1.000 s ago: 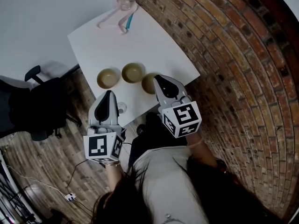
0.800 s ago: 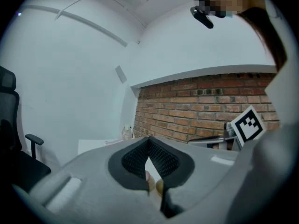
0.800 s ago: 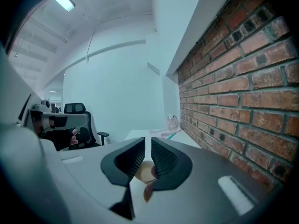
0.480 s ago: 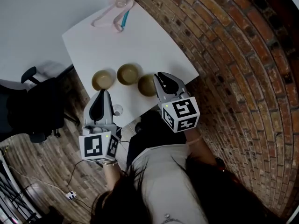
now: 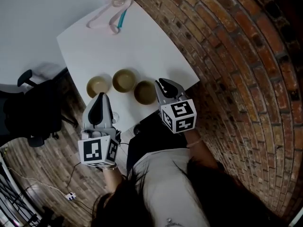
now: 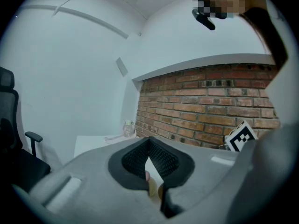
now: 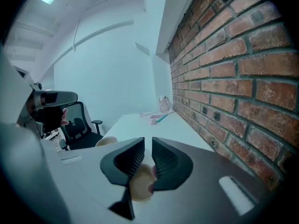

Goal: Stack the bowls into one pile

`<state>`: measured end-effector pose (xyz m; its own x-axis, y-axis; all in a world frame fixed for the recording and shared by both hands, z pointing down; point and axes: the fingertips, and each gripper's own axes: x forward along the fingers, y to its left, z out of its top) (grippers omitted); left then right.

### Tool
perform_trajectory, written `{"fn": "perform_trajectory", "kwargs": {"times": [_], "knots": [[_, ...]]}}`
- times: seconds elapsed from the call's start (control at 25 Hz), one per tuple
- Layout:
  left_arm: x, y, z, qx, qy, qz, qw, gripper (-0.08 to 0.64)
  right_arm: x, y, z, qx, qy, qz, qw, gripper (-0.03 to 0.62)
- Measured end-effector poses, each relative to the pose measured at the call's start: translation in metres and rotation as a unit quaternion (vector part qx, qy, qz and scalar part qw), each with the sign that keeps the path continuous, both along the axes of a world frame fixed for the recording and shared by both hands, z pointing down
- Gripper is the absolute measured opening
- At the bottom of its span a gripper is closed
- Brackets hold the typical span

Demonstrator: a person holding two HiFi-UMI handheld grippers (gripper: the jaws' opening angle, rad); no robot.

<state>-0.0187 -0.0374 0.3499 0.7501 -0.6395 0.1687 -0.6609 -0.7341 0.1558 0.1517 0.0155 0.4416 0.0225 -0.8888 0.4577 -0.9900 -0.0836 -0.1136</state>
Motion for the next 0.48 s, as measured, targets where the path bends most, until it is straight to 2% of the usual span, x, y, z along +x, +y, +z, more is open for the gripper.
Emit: {"fn": "perform_trajectory", "kwargs": {"times": [0.48], "knots": [[0.017,-0.012,0.023,-0.026,-0.021,-0.009,0.9994,-0.002,0.016,-0.007,0.053,-0.064,-0.034,-0.010,0.997,0.058]]}}
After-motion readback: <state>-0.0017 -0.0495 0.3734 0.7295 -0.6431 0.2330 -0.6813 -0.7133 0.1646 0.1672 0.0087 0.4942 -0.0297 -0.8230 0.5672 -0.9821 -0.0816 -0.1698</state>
